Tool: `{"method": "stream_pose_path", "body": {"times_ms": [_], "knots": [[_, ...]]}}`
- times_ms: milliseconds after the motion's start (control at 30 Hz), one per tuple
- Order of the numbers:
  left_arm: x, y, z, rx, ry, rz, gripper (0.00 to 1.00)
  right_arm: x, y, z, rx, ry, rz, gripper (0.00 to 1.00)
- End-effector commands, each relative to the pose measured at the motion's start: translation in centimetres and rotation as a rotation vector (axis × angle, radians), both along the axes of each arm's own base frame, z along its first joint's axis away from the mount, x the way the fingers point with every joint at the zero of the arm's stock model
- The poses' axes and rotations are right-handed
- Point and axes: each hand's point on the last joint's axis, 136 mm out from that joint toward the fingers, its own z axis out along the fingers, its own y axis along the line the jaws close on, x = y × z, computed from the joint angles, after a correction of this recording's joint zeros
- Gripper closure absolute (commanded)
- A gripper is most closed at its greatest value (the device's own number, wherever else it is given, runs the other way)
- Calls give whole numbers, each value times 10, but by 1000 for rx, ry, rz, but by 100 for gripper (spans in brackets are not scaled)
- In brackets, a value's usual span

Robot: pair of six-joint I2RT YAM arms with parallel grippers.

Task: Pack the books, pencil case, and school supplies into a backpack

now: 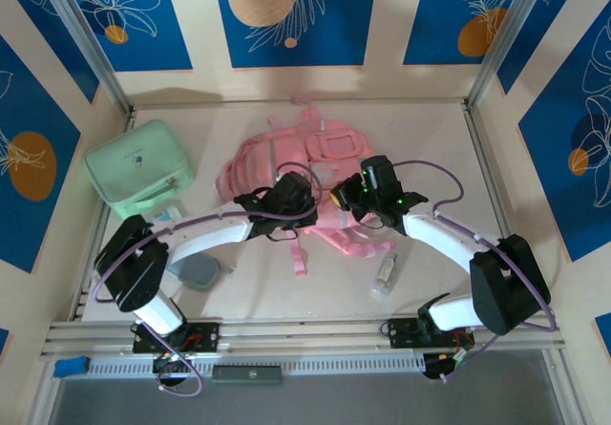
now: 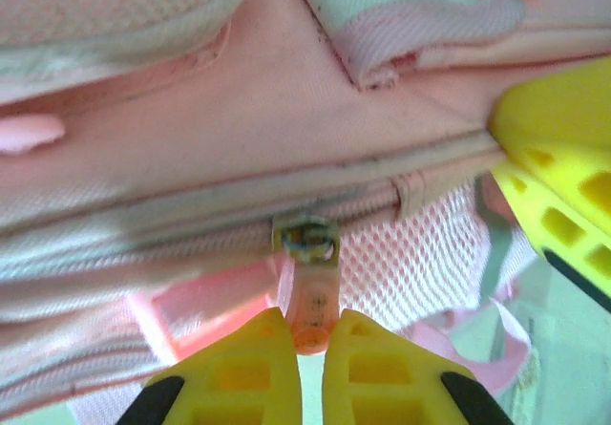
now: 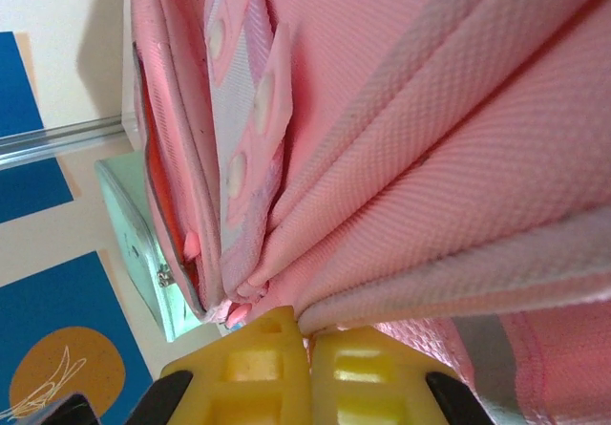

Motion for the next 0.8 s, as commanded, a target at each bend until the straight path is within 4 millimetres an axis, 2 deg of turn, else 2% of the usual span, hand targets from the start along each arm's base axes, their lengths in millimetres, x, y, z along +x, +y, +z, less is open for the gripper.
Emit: {"method": "stream_pose_path", "body": {"times_ms": [0,167,300,433,533,667,767], "knots": [[-10,2,12,-54,13,-53,90,4,1,13,4,-44,21,100],[-11,31,0,23,34,1,88,4,3,12,5,-42,29,100],[-11,53,-16,114,68,-6,81,2,5,14,5,-44,38,100],[-8,45,-12,114,26,-87,74,2,9,16,5,-49,46,100],[-4,32,2,83,-25,-153,68,2,10,16,6,-47,49,100],[5,22,23,64,-97,-170,67,2,11,15,6,-44,48,100],[8,20,26,100,-128,-176,65,3,11,16,5,-47,47,100]]}}
